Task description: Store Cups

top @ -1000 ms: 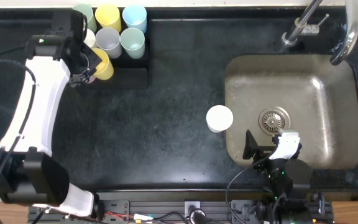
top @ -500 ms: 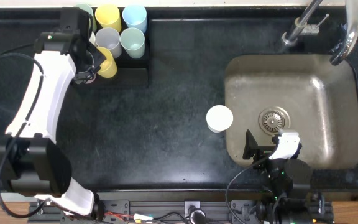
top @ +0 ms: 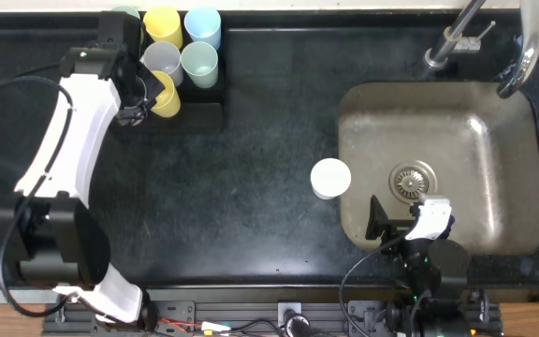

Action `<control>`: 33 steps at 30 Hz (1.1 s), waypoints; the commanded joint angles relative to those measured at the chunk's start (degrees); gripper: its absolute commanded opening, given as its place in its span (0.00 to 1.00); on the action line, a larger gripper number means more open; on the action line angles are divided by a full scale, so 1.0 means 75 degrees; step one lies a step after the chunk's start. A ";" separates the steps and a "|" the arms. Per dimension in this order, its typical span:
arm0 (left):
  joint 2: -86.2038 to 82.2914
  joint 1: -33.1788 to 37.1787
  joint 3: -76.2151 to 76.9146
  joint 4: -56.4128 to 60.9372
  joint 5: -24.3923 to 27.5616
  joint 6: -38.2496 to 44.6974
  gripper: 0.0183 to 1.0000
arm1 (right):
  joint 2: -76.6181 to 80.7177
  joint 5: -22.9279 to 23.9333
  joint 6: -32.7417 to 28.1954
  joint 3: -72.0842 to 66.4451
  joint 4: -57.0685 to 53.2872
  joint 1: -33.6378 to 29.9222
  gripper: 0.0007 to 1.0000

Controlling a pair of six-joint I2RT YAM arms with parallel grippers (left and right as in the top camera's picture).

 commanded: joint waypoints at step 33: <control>0.0650 -0.0023 0.0006 0.0146 -0.0262 -0.0052 0.02 | -0.0038 -0.0029 0.0026 -0.0117 -0.0119 -0.0003 1.00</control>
